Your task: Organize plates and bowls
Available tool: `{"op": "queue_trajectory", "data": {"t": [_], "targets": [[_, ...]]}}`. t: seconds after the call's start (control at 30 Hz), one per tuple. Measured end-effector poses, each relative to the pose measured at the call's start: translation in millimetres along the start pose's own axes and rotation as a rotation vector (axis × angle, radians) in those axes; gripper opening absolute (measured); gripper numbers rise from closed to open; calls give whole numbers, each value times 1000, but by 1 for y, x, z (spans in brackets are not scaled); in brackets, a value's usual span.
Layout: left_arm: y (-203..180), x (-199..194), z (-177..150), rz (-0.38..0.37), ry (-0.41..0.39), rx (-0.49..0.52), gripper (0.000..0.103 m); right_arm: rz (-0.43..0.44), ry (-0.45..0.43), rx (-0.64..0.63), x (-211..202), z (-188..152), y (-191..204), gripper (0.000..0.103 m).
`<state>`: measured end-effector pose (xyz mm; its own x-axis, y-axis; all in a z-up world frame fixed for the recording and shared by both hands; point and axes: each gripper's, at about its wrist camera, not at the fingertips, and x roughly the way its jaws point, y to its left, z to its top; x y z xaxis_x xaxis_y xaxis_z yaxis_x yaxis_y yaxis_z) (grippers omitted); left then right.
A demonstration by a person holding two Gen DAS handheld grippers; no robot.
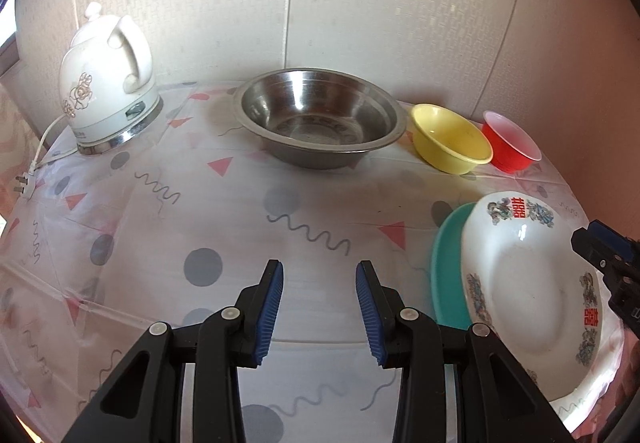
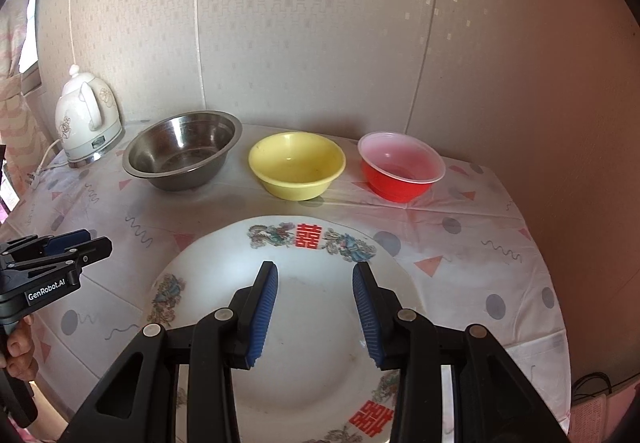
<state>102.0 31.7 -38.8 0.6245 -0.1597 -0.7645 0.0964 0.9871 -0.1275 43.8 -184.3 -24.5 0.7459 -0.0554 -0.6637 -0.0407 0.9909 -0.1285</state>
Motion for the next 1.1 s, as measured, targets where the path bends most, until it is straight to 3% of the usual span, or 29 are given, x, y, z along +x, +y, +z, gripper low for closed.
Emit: {"op": "queue_trajectory", "data": {"t": [0.13,0.3,0.5,0.7,0.97,1.1], "targets": [[15,4,4,24,10,-25,39,54,13,-6,7,8,12,39],[33,8,9,25,32,-68,39,180,48,21,19,20,21,39],[44,5,25,3,-5,-74,39,322,103,75,43,41,34,39],[54,8,51,-3,-37,-69,48,376,133,103,72,66,49,39],[66,28,82,17,-50,-98,48,390,188,187,117,91,54,39],[73,38,94,-10,-45,-125,48,384,216,217,136,98,53,36]]}}
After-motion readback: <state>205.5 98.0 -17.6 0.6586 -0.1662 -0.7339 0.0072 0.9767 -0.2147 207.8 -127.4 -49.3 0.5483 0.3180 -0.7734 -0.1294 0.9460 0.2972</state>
